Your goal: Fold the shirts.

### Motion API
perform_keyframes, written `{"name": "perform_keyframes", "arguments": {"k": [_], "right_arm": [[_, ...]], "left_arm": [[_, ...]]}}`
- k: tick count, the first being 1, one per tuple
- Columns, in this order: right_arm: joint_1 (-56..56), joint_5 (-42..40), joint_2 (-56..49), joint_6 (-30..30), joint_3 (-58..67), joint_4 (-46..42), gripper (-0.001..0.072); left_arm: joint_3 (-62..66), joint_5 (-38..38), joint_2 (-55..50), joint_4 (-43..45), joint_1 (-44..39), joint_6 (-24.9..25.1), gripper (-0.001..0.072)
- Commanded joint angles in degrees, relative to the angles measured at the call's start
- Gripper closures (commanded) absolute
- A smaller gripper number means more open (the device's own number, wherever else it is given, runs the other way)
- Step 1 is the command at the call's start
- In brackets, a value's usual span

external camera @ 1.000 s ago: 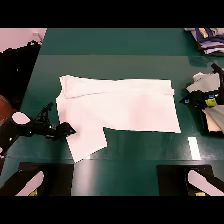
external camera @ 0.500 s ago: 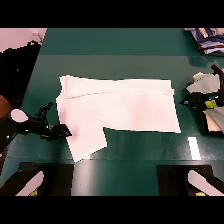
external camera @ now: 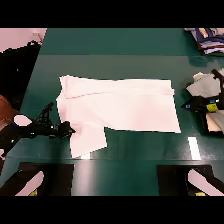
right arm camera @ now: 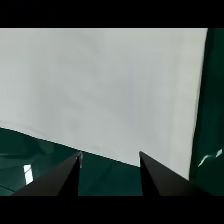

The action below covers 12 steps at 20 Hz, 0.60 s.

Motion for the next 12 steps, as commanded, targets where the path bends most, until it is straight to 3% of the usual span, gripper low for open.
{"name": "perform_keyframes", "arguments": {"k": [1, 6, 12], "right_arm": [[-5.4, 0.7, 0.0, 0.1, -6.8, -3.8, 0.0290], [-12.6, -3.3, -2.4, 0.1, -18.8, -4.0, 0.0290], [-8.5, -11.1, -7.5, -0.5, -20.6, 2.7, 0.0300]], "left_arm": [[0.7, -2.6, 0.1, -2.8, 0.0, 2.7, 0.0681], [2.2, -1.1, 0.2, -2.7, 0.0, 3.4, 0.0681], [2.2, -1.2, 0.2, -2.6, 0.0, 3.6, 0.0681]]}}
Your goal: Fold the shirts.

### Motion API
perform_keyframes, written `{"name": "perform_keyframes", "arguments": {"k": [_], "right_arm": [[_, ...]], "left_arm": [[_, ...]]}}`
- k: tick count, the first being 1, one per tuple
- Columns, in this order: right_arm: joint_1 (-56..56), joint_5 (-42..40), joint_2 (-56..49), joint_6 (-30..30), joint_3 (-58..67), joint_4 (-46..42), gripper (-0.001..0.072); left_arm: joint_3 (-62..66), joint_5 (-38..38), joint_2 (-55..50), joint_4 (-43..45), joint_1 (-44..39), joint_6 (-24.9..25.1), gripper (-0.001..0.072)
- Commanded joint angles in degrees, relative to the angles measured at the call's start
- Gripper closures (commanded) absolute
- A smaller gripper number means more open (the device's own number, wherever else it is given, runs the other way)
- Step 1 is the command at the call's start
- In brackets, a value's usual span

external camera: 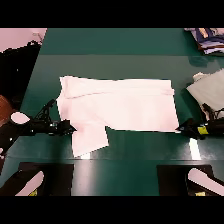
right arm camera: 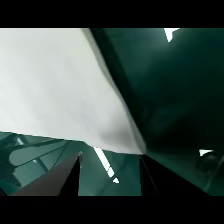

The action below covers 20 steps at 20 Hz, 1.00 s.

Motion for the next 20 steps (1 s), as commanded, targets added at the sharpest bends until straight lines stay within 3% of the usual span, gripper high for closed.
{"name": "perform_keyframes", "arguments": {"k": [1, 3, 4, 6, 8, 11, 14, 17, 20], "right_arm": [[2.4, -5.8, -1.6, -0.2, -1.1, 2.4, 0.0309], [4.0, -6.5, -1.6, -0.2, -1.2, 2.2, 0.0402], [4.6, -7.1, -1.6, -0.2, -1.2, 2.2, 0.0414], [5.5, -7.8, -1.6, -0.3, -1.1, 2.2, 0.0628], [5.7, -7.7, -1.6, -1.3, -1.1, 2.3, 0.0698], [5.7, -5.6, 1.6, -1.8, -1.1, -0.1, 0.0700], [5.7, 1.0, 9.9, -1.5, -1.1, -8.5, 0.0700], [5.7, 8.4, 18.5, -1.5, -1.9, -17.5, 0.0700], [5.7, 13.0, 25.7, -0.3, -1.6, -18.5, 0.0701]], "left_arm": [[0.1, 0.2, 0.0, 0.1, 0.0, 0.3, 0.0681], [0.1, 0.8, 0.0, 0.1, 0.0, 0.3, 0.0681], [0.1, 0.9, 0.0, 0.1, 0.0, 0.3, 0.0681], [0.1, 0.7, 0.1, 0.3, 0.0, 0.3, 0.0682], [0.3, -0.1, 1.1, 3.2, 0.0, -0.6, 0.0684], [0.3, -3.2, 6.8, 11.5, 0.0, -5.8, 0.0684], [0.3, -12.8, 15.7, 18.7, 0.0, -9.3, 0.0684], [0.3, -21.7, 24.7, 19.6, 0.0, -13.1, 0.0684], [0.7, -33.3, 28.4, 15.0, 0.0, -15.5, 0.0683]]}}
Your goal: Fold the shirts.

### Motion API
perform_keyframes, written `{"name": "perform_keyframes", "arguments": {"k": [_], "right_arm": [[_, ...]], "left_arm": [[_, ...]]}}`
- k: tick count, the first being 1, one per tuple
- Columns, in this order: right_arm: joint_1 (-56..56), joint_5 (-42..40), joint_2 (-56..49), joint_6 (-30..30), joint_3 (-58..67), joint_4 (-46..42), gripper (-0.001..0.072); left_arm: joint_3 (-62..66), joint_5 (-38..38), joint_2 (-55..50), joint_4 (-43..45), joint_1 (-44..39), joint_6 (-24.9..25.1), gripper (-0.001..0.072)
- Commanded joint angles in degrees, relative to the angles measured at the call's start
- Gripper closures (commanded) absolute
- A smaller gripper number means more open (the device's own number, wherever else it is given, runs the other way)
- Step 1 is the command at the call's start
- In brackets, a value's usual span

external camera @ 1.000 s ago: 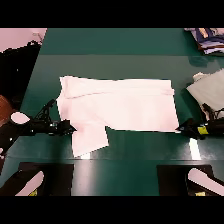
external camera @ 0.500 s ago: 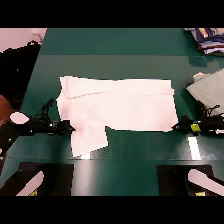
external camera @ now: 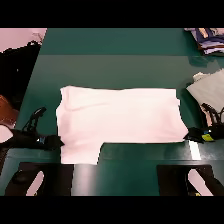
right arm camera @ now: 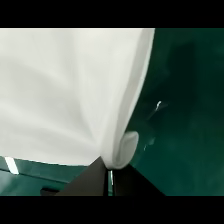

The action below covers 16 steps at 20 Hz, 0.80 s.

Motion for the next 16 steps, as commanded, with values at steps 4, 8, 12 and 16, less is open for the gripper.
{"name": "perform_keyframes", "arguments": {"k": [4, 8, 12, 16], "right_arm": [[3.4, 4.5, 8.2, 4.7, 9.3, -3.9, 0.0701], [11.3, 0.8, -4.7, 7.1, 19.4, -4.1, 0.0701], [15.5, -1.4, -21.0, 8.8, 30.0, -3.9, 0.0700], [17.2, -1.8, -33.0, 9.3, 40.2, -3.8, 0.0699]], "left_arm": [[7.4, -3.6, 1.0, -0.5, 0.0, -3.4, 0.0683], [17.0, 7.4, -14.6, 1.4, 0.0, 1.6, 0.0682], [29.0, 14.7, -32.8, 1.4, 0.0, 5.0, 0.0682], [39.5, 16.1, -46.9, 1.4, 0.0, 5.2, 0.0681]]}}
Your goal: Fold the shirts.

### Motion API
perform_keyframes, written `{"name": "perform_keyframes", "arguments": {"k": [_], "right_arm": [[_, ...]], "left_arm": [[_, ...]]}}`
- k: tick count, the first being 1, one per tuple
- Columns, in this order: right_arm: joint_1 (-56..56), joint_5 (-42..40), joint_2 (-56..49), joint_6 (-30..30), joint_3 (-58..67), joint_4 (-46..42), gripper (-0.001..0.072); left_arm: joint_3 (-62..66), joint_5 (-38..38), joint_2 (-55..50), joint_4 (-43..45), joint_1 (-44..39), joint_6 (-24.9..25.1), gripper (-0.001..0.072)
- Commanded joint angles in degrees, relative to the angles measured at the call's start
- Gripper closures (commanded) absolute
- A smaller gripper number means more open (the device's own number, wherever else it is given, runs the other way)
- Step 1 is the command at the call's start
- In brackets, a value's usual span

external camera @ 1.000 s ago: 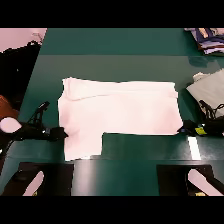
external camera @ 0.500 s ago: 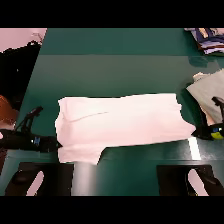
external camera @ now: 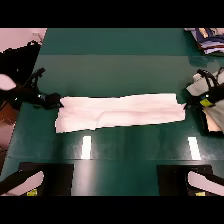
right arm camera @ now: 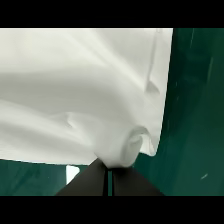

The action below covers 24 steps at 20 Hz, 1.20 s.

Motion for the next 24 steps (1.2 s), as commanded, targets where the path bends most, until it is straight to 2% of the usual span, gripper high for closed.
{"name": "perform_keyframes", "arguments": {"k": [1, 5, 6, 7, 8, 9, 10, 14, 15, 16, 17, 22, 24], "right_arm": [[1.5, -0.5, -10.2, 0.8, 8.9, 1.4, 0.0699], [-0.2, -1.3, -17.0, 0.7, 17.0, 12.1, 0.0695], [-0.8, -1.7, -18.4, 0.6, 18.9, 14.4, 0.0540], [-1.4, -2.0, -19.6, 0.6, 20.5, 15.8, 0.0290], [-2.1, -2.0, -20.6, 0.6, 21.7, 16.7, 0.0207], [-2.8, -1.9, -20.9, 0.5, 22.2, 17.1, 0.0207], [-3.7, -1.7, -20.9, 0.1, 22.0, 17.8, 0.0206], [-7.6, 5.2, -20.8, -3.7, 18.1, 18.0, 0.0199], [-8.5, 6.2, -20.9, -4.5, 16.2, 18.0, 0.0116], [-9.5, 6.4, -20.8, -4.5, 14.1, 18.0, 0.0049], [-10.3, 6.1, -20.9, -5.0, 11.9, 18.0, 0.0033], [-11.5, -1.6, -21.0, -8.3, 2.7, 20.7, 0.0039], [-11.4, -3.8, -21.1, -9.6, 1.0, 23.6, 0.0131]], "left_arm": [[8.3, 4.4, -11.6, 0.1, 0.1, 1.0, 0.0681], [10.7, 10.2, -14.7, 0.0, 0.1, 1.0, 0.0679], [10.9, 11.6, -14.7, 0.0, 0.1, 1.0, 0.0677], [11.0, 12.5, -14.6, 0.0, 0.1, 1.0, 0.0536], [11.1, 13.0, -14.5, -0.1, 0.1, 0.9, 0.0194], [11.5, 12.7, -14.5, 0.0, 0.1, 1.0, 0.0033], [12.5, 11.7, -14.5, 0.6, 0.1, 1.0, 0.0057], [18.4, 5.0, -14.5, 1.3, 0.1, 1.0, 0.0059], [19.5, 4.1, -14.5, 1.0, 0.1, 1.0, 0.0140], [20.3, 3.6, -14.5, 0.0, 0.1, 1.0, 0.0438], [20.3, 3.6, -14.4, -1.4, 0.1, 1.0, 0.0665], [20.3, 4.1, -14.4, -2.4, -3.1, 1.0, 0.0671], [20.3, 4.9, -14.4, -2.4, -5.6, 0.9, 0.0674]]}}
